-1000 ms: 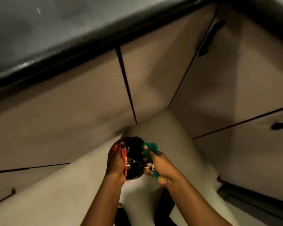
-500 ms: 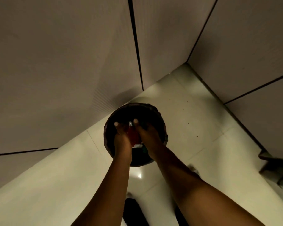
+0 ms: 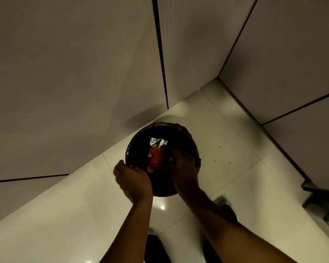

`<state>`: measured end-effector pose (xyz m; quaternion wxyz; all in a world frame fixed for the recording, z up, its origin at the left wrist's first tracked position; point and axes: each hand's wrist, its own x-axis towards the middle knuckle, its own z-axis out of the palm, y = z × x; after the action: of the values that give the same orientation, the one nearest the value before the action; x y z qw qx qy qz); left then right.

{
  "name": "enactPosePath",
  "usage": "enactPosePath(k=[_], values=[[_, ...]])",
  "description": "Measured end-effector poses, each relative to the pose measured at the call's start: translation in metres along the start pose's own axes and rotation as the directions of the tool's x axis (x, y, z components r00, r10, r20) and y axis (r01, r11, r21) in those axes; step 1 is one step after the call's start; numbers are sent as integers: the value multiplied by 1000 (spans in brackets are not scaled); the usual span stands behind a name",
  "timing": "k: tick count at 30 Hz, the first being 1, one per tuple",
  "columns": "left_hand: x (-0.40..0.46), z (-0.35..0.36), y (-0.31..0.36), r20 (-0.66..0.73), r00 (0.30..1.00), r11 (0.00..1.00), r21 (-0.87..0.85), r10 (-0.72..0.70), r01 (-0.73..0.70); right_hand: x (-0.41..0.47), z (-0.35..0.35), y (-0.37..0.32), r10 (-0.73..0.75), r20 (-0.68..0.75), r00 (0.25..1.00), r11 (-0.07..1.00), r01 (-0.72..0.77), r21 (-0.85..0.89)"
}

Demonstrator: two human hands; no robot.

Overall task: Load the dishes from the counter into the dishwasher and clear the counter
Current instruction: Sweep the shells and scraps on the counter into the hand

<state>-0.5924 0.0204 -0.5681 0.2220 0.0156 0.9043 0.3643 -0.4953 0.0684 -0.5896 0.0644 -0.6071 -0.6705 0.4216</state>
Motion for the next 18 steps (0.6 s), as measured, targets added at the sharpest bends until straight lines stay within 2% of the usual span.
enactPosePath(k=[2,5,8,10,12,13,15,17,18], values=[[0,7,-6,77,997,996,77,32,-38,8,-12,7,21,-106,994,1000,-22,-6],[-11,22,2,230,972,999,23,41,-47,24,-27,15,53,-142,989,998,-56,-21],[-19,31,16,186,982,994,103,20,-39,24,-39,19,32,-136,990,997,-41,-69],[-27,28,24,205,974,995,-33,97,-93,12,-50,15,-20,-185,983,1000,16,-20],[-37,20,34,286,927,969,-115,243,-218,-1,-63,11,-69,-317,946,996,83,31],[-44,16,41,337,891,950,-181,303,-255,-8,-70,6,-83,-337,938,996,91,7],[-61,4,65,395,828,917,-178,399,-357,-19,-83,-2,-89,-272,958,995,99,24],[-85,-9,95,537,733,903,-152,417,-402,-29,-111,-17,6,-205,979,971,44,237],[-94,-12,104,505,764,907,-108,402,-407,-34,-126,-24,38,-212,977,950,31,311]])
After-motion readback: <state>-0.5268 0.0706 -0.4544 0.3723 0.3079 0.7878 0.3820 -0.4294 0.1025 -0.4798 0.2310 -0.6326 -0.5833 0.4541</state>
